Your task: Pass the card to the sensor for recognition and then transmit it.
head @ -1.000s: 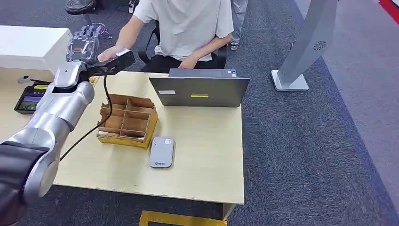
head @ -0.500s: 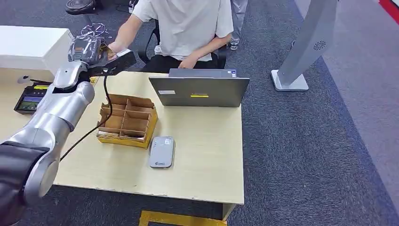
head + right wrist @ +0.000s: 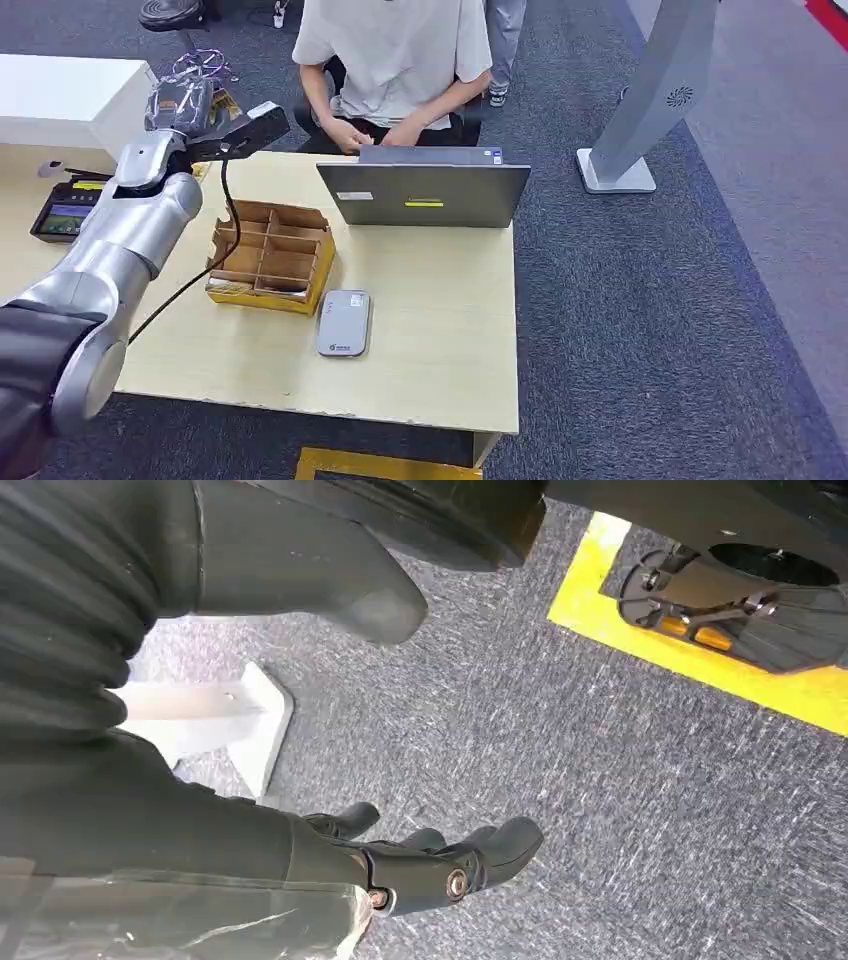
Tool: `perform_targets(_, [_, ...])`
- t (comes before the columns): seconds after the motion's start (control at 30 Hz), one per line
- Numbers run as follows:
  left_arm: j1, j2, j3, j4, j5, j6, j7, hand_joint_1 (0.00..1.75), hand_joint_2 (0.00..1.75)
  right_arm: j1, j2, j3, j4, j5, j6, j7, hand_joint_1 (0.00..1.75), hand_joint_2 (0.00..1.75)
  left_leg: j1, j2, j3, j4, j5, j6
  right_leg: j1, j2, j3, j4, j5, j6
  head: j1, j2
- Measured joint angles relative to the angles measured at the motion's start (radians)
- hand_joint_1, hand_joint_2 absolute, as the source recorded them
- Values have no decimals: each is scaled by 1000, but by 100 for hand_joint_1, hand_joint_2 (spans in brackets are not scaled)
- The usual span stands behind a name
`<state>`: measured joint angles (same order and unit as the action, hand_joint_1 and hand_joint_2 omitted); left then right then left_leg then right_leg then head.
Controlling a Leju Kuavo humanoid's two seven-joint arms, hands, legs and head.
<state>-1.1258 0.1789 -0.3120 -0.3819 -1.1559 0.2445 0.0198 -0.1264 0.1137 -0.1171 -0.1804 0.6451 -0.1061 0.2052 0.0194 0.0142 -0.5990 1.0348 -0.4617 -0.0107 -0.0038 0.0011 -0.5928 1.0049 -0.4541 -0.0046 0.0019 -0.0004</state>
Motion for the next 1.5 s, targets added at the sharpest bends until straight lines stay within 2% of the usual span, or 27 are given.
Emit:
perform_targets(0.1, [5,-13,0,0,19,43,-4,175,175,1,-2,-2,0,5,3,1,0,175,0,0,0,0,0,0,0,0,0,0,0,0,0,0])
perform_targets(0.2, [31,-31,0,-8,99,120,-81,175,175,2,-2,-9,0,5,6,-2,0,175,0,-1,0,0,0,0,0,-1,0,0,0,0,0,0])
perform_targets(0.3, [68,-48,0,-35,140,156,-133,175,175,7,-2,-13,0,5,5,-3,0,175,0,-1,0,0,0,0,0,-1,0,0,0,0,0,0])
perform_targets(0.43, [153,-59,0,-161,211,166,-182,175,175,18,-3,-21,0,1,-2,-5,0,175,-1,-1,0,0,0,0,0,-1,0,0,0,0,0,0])
perform_targets(0.57, [265,-62,-26,-349,241,156,-164,175,175,30,-3,-40,0,-13,-14,-19,0,175,-1,-1,0,0,0,0,0,-1,0,0,0,0,0,0])
perform_targets(0.67, [339,-51,-92,-547,248,139,-126,175,175,42,-3,-56,0,-19,-18,-29,0,175,-1,-2,-1,0,0,0,0,-2,-1,0,-1,0,-1,0])
perform_targets(0.83, [388,-37,-145,-704,253,123,-110,175,175,49,-3,-68,0,-20,-18,-33,0,175,-1,-1,-1,0,0,0,0,-2,-1,0,-1,0,0,0])
perform_targets(1.1, [405,-21,-171,-789,256,121,-103,175,175,52,-3,-76,0,-20,-18,-33,0,175,0,-2,-1,0,1,0,0,-2,-1,0,-1,0,-1,0])
perform_targets(1.5, [409,-17,-173,-808,256,121,-103,175,175,52,-3,-84,0,-20,-18,-33,0,175,0,-2,-2,0,1,0,0,-2,-1,0,-1,0,-1,0])
